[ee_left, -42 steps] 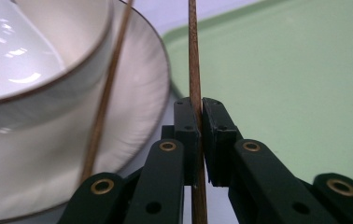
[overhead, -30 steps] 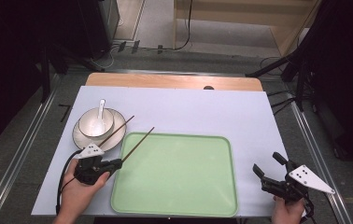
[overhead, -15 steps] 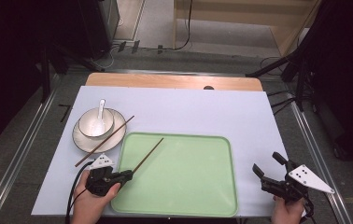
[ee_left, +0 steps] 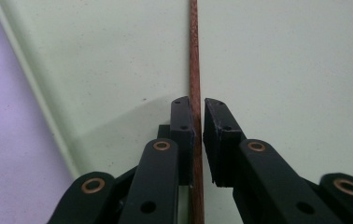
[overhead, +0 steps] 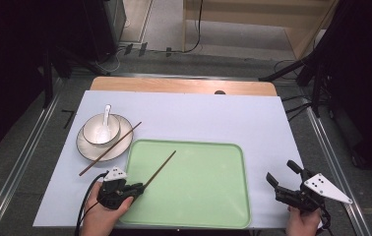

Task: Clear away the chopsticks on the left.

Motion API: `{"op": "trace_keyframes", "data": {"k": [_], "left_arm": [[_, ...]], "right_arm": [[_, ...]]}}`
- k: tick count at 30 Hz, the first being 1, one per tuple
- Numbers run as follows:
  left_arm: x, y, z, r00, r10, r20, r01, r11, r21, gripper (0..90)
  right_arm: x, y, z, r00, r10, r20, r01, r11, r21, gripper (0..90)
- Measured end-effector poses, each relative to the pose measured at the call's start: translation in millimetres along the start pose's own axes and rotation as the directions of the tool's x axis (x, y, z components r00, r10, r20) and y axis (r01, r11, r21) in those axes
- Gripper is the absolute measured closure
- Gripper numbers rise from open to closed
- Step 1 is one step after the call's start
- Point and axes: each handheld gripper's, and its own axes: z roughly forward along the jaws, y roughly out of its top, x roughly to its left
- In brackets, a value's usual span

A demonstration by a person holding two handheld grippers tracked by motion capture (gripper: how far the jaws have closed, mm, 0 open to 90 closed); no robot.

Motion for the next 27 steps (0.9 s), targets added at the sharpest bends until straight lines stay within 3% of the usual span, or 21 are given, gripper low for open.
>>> {"op": "trace_keyframes", "data": {"k": [3,6,7,8,9,11,14,16,19,21,27], "left_arm": [[2.2,0.7,-0.5,0.9995,-0.004,0.032,0.004,1.0,0.002,77.7],[4.1,3.5,-2.6,0.9997,0.026,-0.003,-0.026,0.9993,-0.028,63.4],[6.3,5.7,-3.9,0.9999,0.007,0.013,-0.006,0.9987,-0.051,63.1],[7.8,9.1,-4.6,0.9994,-0.005,0.035,0.008,0.9975,-0.07,64.2],[7.5,13.3,-4.9,0.9995,-0.002,0.031,0.005,0.9962,-0.087,66.6],[3.7,23.4,-1.4,0.999,0.003,0.044,0.002,0.9945,-0.105,80.2],[-5.6,37.4,14.3,0.9971,0.037,0.067,-0.032,0.9967,-0.074,86.5],[-11.7,44.1,25.8,0.9966,0.056,0.06,-0.053,0.9973,-0.051,89.5],[-15.4,51.4,42.9,0.9972,0.062,0.042,-0.062,0.9981,0.004,90.0],[-16.5,52.4,51.7,0.9975,0.067,0.021,-0.068,0.9976,0.015,90.0],[-12.4,52.1,51.5,0.9979,0.064,-0.013,-0.064,0.9979,-0.001,90.0]], "right_arm": [[0.2,0.1,-0.1,1.0,-0.001,0.0,0.001,1.0,0.001,13.0],[0.0,0.2,-0.4,1.0,-0.002,0.001,0.002,1.0,-0.001,12.9],[-0.3,0.1,-0.5,1.0,-0.002,0.001,0.002,1.0,-0.001,12.9],[-0.6,0.0,-0.5,1.0,-0.002,0.001,0.002,1.0,-0.001,12.9],[-0.9,-0.2,-0.4,1.0,0.0,0.001,0.0,1.0,-0.001,12.9],[-1.2,-0.4,0.6,1.0,0.002,0.0,-0.002,1.0,0.003,12.9],[-0.6,-0.4,1.5,1.0,0.001,-0.002,-0.001,1.0,0.006,12.9],[-0.1,-0.4,2.1,1.0,-0.002,-0.004,0.002,1.0,0.007,13.0],[0.6,-0.5,2.2,1.0,-0.001,-0.004,0.001,1.0,0.008,12.9],[0.3,-0.7,2.3,1.0,-0.002,-0.004,0.002,1.0,0.008,13.0],[-0.1,-1.3,2.6,1.0,-0.004,-0.007,0.004,1.0,0.013,13.0]]}}
